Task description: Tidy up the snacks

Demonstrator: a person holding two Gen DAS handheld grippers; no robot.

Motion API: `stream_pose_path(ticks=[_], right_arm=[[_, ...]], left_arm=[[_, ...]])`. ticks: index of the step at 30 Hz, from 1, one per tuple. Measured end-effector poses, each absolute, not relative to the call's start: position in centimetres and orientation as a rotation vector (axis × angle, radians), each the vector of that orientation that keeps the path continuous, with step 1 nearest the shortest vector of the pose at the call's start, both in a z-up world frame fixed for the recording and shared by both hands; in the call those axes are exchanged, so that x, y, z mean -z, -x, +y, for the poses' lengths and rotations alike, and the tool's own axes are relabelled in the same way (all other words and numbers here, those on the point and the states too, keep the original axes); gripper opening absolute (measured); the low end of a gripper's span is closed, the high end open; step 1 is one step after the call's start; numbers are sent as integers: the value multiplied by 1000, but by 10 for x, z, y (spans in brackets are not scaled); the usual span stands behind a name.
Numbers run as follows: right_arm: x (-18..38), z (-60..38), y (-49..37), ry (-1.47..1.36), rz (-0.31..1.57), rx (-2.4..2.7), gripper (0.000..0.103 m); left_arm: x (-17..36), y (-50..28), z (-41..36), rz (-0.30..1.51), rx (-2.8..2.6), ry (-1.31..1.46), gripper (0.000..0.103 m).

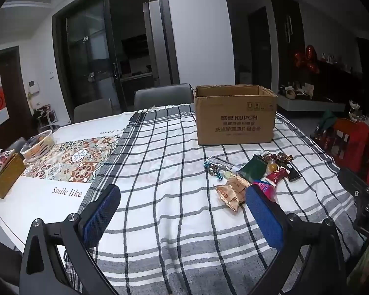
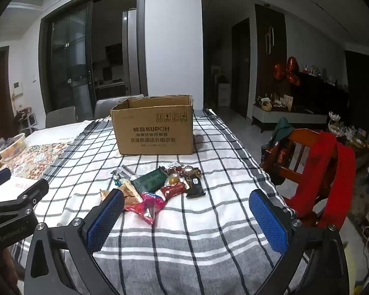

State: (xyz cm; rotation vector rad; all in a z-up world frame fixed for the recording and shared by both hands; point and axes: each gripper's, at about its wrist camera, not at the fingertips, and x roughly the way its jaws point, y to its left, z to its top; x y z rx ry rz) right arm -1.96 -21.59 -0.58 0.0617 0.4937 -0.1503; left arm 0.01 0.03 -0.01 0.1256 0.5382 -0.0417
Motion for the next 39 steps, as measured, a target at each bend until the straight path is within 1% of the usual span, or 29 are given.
stream_pose_path(ticks=[12, 39], right_arm=[[5, -217, 17, -61, 496, 146, 103], [7, -214, 17, -58, 504, 143, 103]], left_arm=[[7, -3, -1, 544, 49, -130, 103], [0, -1, 3, 536, 55, -110, 103]])
